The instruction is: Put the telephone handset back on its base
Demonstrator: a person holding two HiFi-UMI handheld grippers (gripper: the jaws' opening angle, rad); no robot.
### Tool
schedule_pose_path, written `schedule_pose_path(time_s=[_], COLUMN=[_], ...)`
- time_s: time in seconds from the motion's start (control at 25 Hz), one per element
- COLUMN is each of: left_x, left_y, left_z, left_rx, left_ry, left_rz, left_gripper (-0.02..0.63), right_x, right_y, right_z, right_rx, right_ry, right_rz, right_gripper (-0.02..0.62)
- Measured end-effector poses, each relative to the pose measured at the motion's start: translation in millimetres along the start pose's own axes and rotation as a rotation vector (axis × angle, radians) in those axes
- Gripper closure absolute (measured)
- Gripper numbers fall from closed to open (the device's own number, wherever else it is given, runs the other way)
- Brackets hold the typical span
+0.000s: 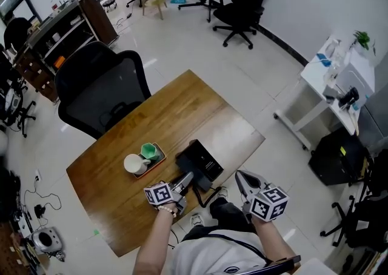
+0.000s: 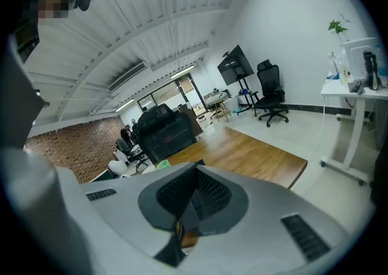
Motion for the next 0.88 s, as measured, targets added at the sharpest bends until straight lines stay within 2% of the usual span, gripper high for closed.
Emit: schedule_pose_path(time_s=[0.32,0.52,0.88], left_x=[-17,-21,-30], left_y=[3,0,1], left_z=[-11,-15,-18], left_rx=[0.007,-0.018,-0.031], left_ry=[-0.01,-0.032,-0.024], left_rz=[0.039,0.034,0.036], left_gripper=[0.535,0.535,0.535], right_x=[12,14,22], right_y=[3,0,1], right_z=[-4,-4,-1], right_rx=[-0.019,-0.031,-0.033], right_ry=[0.004,0.005,-0.008], right_rz=[-0.006,-0.016,-0.019], right_gripper=[0.591,0.591,0.591])
Point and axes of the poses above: the fingertips, and each gripper's own axes: z backward along the fingers, x to its right, y out of its top, the point moved 5 cm from there along z, backward along the fingers, and after that the axes turned 5 degrees about -z, right-handed, at the moved point
